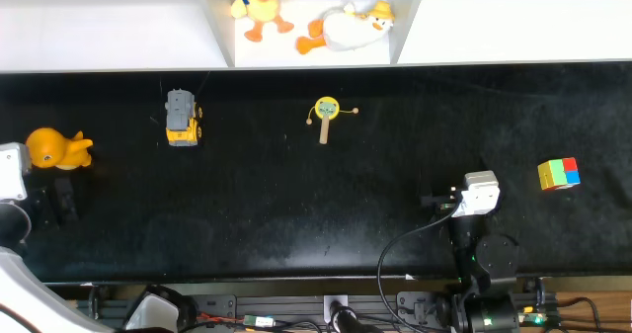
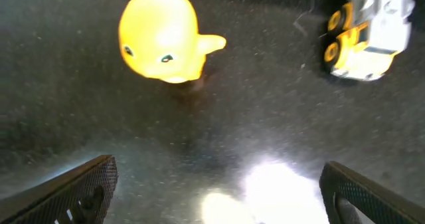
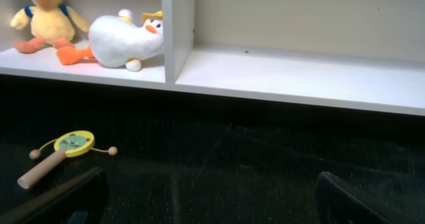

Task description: Store Toys

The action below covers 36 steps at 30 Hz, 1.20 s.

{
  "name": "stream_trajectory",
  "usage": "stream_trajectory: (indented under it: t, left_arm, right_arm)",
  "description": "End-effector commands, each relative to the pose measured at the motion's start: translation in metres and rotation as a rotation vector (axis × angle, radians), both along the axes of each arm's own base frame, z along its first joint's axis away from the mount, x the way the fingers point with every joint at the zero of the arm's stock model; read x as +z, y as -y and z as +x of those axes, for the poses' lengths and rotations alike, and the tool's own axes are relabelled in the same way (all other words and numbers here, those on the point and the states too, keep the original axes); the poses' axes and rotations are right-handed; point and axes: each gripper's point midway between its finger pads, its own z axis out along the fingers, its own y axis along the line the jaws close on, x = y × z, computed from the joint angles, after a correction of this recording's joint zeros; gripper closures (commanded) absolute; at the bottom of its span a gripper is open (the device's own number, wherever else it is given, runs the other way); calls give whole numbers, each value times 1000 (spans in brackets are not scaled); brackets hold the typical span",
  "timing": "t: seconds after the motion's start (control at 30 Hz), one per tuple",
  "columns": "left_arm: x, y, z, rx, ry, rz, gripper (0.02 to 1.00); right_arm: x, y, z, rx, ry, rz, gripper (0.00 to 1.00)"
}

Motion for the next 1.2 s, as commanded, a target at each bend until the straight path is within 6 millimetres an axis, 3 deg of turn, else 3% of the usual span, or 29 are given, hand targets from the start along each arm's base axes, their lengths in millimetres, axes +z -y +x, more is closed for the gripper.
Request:
stream_trajectory:
  t: [0.03, 0.4, 0.77, 1.0, 1.2]
  left_arm:
    - [3, -10, 7, -73, 9, 60, 20]
    - [6, -28, 18, -73, 44, 117, 20]
    - [-27, -61, 41, -81, 39, 93, 20]
    - [-41, -69, 56, -105, 52, 86, 23]
    - [-46, -64, 71, -147, 58, 94, 20]
  right_arm:
    - [4, -2, -1, 9, 13, 2, 5]
    - [4, -2, -1, 9, 12, 2, 5]
    - [4, -2, -1, 9, 13, 2, 5]
    - [4, -2, -1, 9, 13, 2, 7]
    - [4, -2, -1, 9, 13, 2, 5]
